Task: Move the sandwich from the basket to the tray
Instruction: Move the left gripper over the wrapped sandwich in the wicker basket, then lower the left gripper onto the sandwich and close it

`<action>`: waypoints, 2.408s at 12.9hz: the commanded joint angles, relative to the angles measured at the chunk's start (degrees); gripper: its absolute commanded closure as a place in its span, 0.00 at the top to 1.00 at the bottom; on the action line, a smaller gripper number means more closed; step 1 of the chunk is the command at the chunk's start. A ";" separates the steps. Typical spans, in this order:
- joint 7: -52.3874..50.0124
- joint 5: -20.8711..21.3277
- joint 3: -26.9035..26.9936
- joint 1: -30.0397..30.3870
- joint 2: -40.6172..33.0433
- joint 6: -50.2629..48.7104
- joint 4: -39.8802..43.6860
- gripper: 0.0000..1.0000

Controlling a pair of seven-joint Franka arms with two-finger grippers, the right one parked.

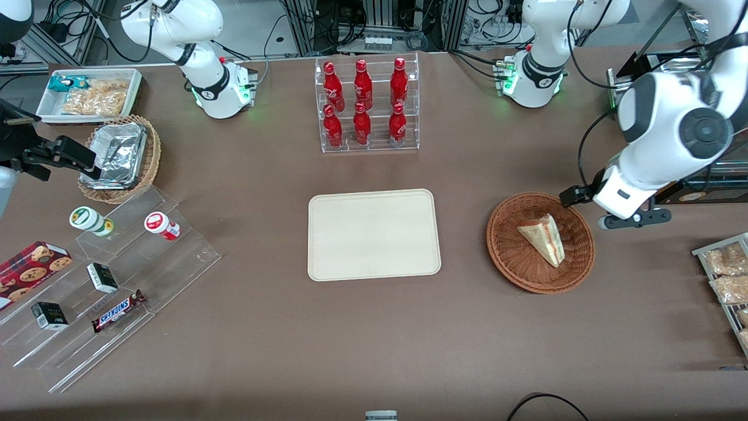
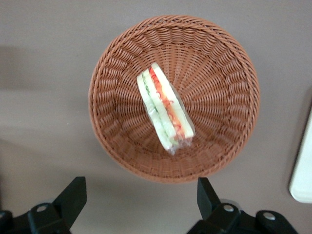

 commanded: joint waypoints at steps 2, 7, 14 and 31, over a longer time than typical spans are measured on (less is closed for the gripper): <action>-11.34 0.81 -0.69 -1.33 -0.14 8.00 -6.53 1.00; -31.73 0.72 -0.69 -2.83 4.96 13.18 -6.45 1.00; -39.77 0.10 -0.60 -3.28 10.85 19.52 -6.27 1.00; -29.70 0.81 -0.69 -8.09 13.14 5.03 4.80 0.06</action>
